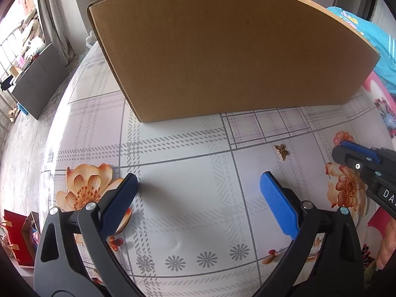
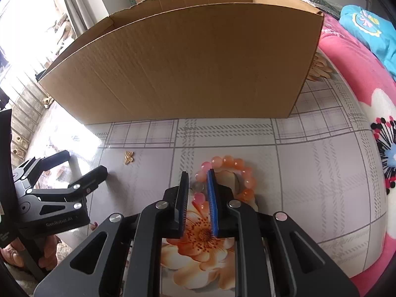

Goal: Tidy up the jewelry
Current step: 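Lower the right gripper onto the peach-pink bead bracelet, then close the right gripper on the bracelet while the left closes on a gold butterfly charm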

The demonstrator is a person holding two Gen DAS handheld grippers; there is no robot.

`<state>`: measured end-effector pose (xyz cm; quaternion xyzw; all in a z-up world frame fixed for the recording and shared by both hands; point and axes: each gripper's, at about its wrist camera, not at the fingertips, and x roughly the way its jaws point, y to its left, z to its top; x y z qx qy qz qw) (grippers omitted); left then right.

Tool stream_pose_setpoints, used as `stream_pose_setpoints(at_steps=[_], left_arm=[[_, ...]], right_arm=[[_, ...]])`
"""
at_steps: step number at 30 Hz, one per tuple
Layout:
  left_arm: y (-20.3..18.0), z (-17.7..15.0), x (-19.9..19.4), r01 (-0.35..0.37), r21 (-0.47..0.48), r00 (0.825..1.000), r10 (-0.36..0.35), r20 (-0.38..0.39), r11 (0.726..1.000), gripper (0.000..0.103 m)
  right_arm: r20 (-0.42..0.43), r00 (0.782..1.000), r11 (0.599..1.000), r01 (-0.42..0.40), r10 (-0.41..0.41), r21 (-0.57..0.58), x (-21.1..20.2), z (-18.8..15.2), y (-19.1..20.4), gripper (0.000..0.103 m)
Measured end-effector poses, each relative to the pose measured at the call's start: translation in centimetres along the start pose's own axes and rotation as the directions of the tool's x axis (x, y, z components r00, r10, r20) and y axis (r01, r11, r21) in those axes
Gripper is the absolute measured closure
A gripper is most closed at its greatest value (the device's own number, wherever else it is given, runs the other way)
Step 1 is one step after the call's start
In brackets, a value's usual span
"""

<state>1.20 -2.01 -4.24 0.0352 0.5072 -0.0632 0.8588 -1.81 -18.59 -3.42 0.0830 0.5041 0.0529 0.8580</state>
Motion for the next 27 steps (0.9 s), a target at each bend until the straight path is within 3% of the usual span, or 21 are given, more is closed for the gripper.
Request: stream_pose_setpoints(at_steps=[6,18,22,27], left_arm=[[0.0,0.0,0.0,0.000,0.001,1.000,0.000,0.001,1.000,0.007],[0.3,-0.4,-0.2,0.026,0.034,0.999,-0.027,0.034,0.999,0.007],[1.1,-0.7,-1.2,0.130,0.032,0.987,-0.132,0.087,0.991,0.007],[0.5,-0.4,-2.9,0.193,0.125,0.961,-0.213,0.174,0.973,0.008]], right_arm=[[0.002,1.000,1.000,-0.005,0.005,-0.015,0.9,0.4,2.2,0.087],[0.013,1.000,1.000,-0.024,0.024,0.012,0.2,1.0,-0.8,0.087],[0.020,0.998,0.997,-0.056,0.055,0.052,0.1,0.8,-1.5,0.087],[0.032,0.994,0.992,-0.103,0.101,0.075,-0.1,0.7,-2.7,0.087]])
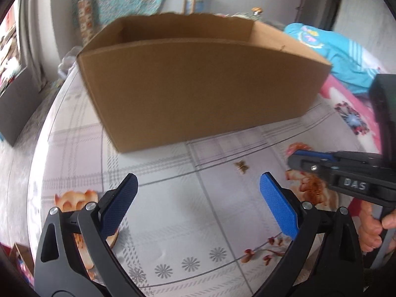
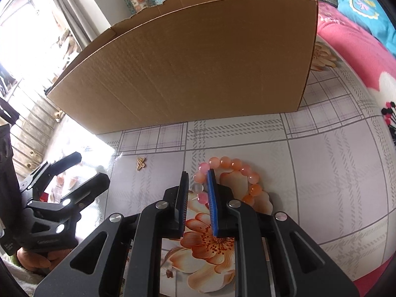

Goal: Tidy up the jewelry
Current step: 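Close the right gripper on the bracelet while the left closes on a gold butterfly charm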

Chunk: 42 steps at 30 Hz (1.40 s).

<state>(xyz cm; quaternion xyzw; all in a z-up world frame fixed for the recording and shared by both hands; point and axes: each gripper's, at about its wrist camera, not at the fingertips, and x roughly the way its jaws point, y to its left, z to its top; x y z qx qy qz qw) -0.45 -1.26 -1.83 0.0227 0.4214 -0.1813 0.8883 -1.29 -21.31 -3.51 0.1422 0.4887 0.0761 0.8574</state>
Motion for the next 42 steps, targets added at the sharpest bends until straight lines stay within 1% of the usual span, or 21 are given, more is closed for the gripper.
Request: stream_pose_setpoints(at_steps=[3,4,5,7,10,12,15,20,24,26,30,34,38,40,42], left_arm=[[-0.8,0.6,-0.1,0.019,0.072,0.999,-0.021,0.030,0.997,0.008],[-1.1,0.7,0.0,0.024,0.089,0.999,-0.027,0.031,0.996,0.011],[-1.2,0.8,0.1,0.031,0.104,0.999,-0.034,0.029,0.994,0.014],[-1.5,1.2,0.6,0.058,0.122,0.998,-0.060,0.009,0.991,0.026],[-1.9,1.4,1.4,0.098,0.138,0.995,-0.096,-0.024,0.986,0.034],[-2.2,1.3,1.9,0.114,0.152,0.993,-0.110,-0.039,0.982,0.036],[-3.1,1.2,2.4,0.132,0.177,0.991,-0.124,-0.056,0.975,0.036],[-4.1,1.2,3.1,0.138,0.214,0.990,-0.127,-0.061,0.967,0.037],[-4.2,1.2,3.3,0.146,0.219,0.988,-0.133,-0.073,0.965,0.043],[-4.2,1.2,3.5,0.147,0.219,0.988,-0.134,-0.077,0.965,0.044],[-4.2,1.2,3.7,0.151,0.223,0.987,-0.133,-0.091,0.963,0.047],[-4.2,1.2,4.0,0.155,0.228,0.985,-0.133,-0.111,0.961,0.053],[-4.5,1.2,4.2,0.140,0.245,0.987,-0.115,-0.112,0.959,0.056],[-4.5,1.2,4.2,0.136,0.247,0.987,-0.111,-0.113,0.959,0.061],[-4.4,1.2,4.3,0.133,0.251,0.988,-0.107,-0.114,0.959,0.064]], right_arm=[[0.004,1.000,1.000,-0.018,0.018,0.006,-0.2,0.0,-0.5,0.087],[0.007,1.000,1.000,-0.021,0.021,0.006,-0.2,0.0,-0.7,0.087],[0.009,1.000,1.000,-0.023,0.023,0.008,-0.3,-0.1,-0.8,0.087],[0.016,0.999,0.999,-0.030,0.029,0.015,-0.3,-0.1,-1.1,0.087],[0.022,0.999,0.999,-0.039,0.039,0.021,-0.5,-0.1,-1.6,0.087],[0.023,0.999,0.998,-0.049,0.048,0.026,-0.6,-0.2,-1.9,0.087],[0.023,0.998,0.998,-0.063,0.062,0.032,-0.8,-0.2,-2.4,0.087],[0.023,0.996,0.995,-0.082,0.081,0.048,-0.8,-0.1,-3.4,0.087],[0.024,0.996,0.994,-0.091,0.090,0.057,-0.8,-0.1,-3.9,0.087],[0.025,0.995,0.994,-0.094,0.093,0.059,-0.9,0.0,-4.2,0.087],[0.027,0.995,0.993,-0.097,0.096,0.061,-0.8,-0.1,-4.3,0.087],[0.030,0.994,0.992,-0.105,0.103,0.064,-0.7,-0.2,-4.5,0.087],[0.031,0.993,0.991,-0.112,0.111,0.066,-0.7,-0.2,-4.7,0.087],[0.031,0.993,0.991,-0.116,0.114,0.066,-0.7,-0.1,-4.9,0.087],[0.032,0.993,0.991,-0.118,0.116,0.068,-0.7,-0.1,-4.9,0.087]])
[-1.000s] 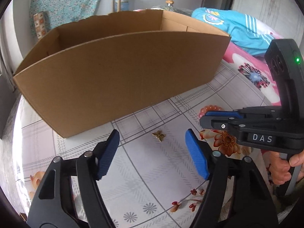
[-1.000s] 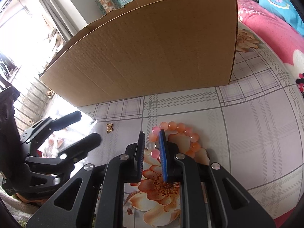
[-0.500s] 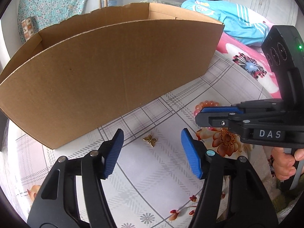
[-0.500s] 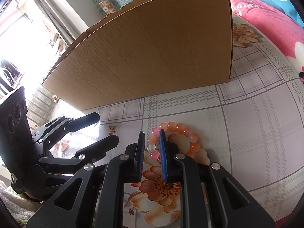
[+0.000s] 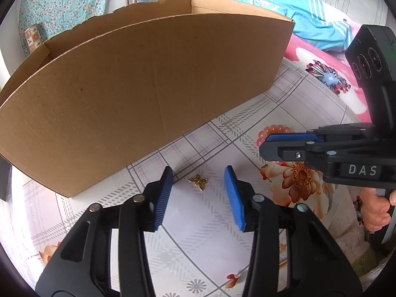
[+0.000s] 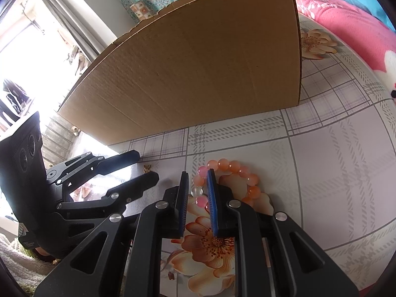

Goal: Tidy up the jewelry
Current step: 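Close the right gripper on the bracelet while the left closes on a gold butterfly charm, then carry the bracelet and butterfly charm over the box with both grippers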

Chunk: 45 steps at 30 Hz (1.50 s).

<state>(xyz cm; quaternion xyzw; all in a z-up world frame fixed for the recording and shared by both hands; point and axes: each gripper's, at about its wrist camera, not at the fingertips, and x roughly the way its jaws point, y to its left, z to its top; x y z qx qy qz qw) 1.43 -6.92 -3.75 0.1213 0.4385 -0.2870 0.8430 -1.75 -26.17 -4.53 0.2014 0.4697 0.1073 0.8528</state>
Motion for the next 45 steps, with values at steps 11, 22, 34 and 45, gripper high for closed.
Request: stream_pose_setpoints(at_steps=[11,22,34,45], left_arm=[[-0.6,0.2,0.2,-0.022,0.053,1.000,0.023,-0.018,0.998,0.078],[-1.3,0.3,0.3,-0.017,0.083,1.000,0.019,-0.025,0.996,0.091],[-0.2,0.4,-1.2,-0.006,0.025,1.000,0.005,0.004,1.000,0.091],[0.6,0.3,-3.3,-0.041,-0.039,0.998,0.043,0.050,0.998,0.091]], right_arm=[[0.005,1.000,1.000,-0.002,0.002,0.004,-0.1,-0.3,-0.3,0.087],[0.004,1.000,1.000,-0.002,0.002,0.003,0.0,-0.2,-0.2,0.087],[0.004,1.000,1.000,0.011,-0.011,-0.013,-0.1,0.0,0.2,0.087],[0.016,0.972,0.950,0.231,-0.233,-0.211,1.2,-0.5,5.2,0.091]])
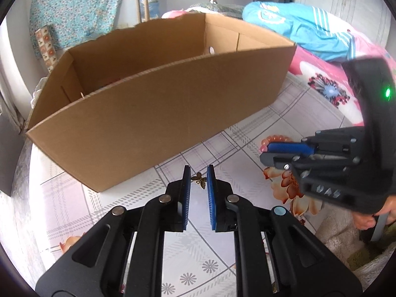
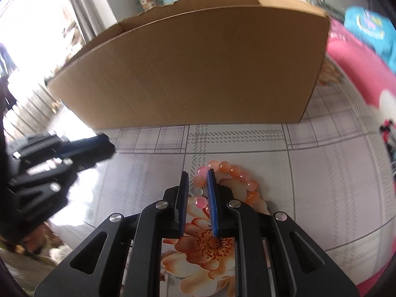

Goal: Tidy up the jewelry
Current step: 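Carry the bracelet and butterfly charm over the box with both grippers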

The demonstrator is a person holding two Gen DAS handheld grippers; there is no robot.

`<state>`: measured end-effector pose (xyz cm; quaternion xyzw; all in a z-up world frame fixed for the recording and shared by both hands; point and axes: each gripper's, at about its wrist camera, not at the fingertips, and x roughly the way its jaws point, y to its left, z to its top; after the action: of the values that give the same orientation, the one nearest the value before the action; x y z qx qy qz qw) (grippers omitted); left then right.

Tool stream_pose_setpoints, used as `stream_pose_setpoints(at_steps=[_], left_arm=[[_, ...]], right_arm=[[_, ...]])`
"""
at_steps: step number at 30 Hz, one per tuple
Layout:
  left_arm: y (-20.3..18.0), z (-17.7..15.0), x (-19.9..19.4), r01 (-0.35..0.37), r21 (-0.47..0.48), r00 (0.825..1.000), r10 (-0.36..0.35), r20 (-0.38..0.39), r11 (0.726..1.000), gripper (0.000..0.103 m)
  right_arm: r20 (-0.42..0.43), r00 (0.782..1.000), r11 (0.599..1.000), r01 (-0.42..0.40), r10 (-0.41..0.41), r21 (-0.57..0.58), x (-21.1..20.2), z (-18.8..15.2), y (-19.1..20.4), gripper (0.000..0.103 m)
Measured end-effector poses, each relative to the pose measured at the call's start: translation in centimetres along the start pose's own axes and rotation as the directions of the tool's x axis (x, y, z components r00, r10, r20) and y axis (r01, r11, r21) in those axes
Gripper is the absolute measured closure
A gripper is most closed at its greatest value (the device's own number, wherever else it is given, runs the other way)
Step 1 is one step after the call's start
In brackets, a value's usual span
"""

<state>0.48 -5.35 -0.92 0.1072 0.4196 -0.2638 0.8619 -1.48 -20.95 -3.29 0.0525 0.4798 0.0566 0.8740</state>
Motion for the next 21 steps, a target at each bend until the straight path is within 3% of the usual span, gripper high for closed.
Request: stream_pose_setpoints(at_steps=[3,8,11,17,21], left_arm=[[0.2,0.0,-0.7,-0.003,-0.020,1.000,0.003,0.023,1.000,0.091],[0.4,-0.3,-2.2,0.001,-0.034,0.999,0.001,0.053,0.999,0.091],[0.5,-0.3,-3.1,0.008,-0.038,0.997,-0.006,0.073,0.999,0.091],[0.5,0.5,-5.2,0.035,-0.039,0.992,-0.030,0.120,0.999,0.091],[0.7,1.9,-7.2,0.068,-0.042,0.982,-0.059,0.180,0.997,0.091]], right_arm=[[0.003,0.999,0.999,0.040,-0.040,-0.016,0.1,0.1,0.8,0.093],[0.031,0.991,0.970,-0.136,0.132,0.203,-0.7,0.2,-2.7,0.093],[0.096,0.973,0.925,-0.231,0.211,0.301,-1.9,0.0,-4.7,0.093],[0.260,0.910,0.809,-0.409,0.324,0.423,-4.7,-0.5,-8.4,0.093],[0.334,0.879,0.795,-0.458,0.340,0.397,-7.0,-0.2,-9.9,0.093]])
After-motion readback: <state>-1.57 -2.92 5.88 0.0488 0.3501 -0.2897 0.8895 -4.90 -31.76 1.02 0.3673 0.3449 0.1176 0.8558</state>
